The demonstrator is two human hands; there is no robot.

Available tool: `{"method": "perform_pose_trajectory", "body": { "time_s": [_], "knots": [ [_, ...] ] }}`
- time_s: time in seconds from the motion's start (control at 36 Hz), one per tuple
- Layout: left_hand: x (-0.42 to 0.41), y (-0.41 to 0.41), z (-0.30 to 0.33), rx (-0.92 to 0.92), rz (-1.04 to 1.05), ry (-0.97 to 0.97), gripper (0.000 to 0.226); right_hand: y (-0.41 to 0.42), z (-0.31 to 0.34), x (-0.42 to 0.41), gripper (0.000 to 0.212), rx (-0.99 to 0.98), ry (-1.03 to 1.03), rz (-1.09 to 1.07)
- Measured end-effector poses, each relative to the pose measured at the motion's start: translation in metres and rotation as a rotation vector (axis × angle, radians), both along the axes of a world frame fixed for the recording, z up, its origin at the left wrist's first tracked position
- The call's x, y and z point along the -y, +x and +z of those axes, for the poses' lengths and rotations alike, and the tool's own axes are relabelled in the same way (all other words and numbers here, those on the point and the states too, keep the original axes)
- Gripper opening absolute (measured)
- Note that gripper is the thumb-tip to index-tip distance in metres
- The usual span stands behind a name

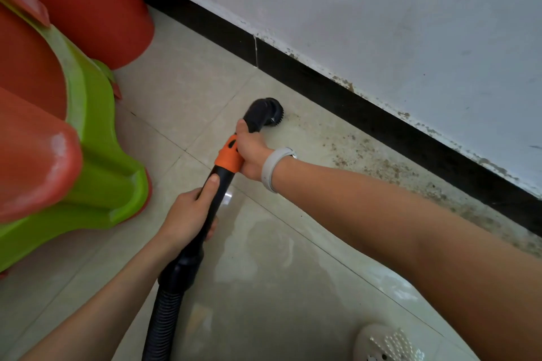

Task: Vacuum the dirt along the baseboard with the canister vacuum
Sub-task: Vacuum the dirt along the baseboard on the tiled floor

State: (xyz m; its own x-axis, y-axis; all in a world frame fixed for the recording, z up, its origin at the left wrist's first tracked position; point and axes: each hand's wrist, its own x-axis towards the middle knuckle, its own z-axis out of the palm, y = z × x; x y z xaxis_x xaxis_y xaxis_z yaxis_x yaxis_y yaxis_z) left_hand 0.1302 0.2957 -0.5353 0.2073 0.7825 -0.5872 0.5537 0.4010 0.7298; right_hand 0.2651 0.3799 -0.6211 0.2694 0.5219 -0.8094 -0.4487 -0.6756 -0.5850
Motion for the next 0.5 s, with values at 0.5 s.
{"method": "perform_pose_trajectory", "body": {
  "time_s": [0.5],
  "knots": [
    [-0.045,0.017,0.001,-0.022,-0.02,-0.074,0.055,0.015,0.038,-0.035,0.05,0.044,0.034,0.023]
  ]
}}
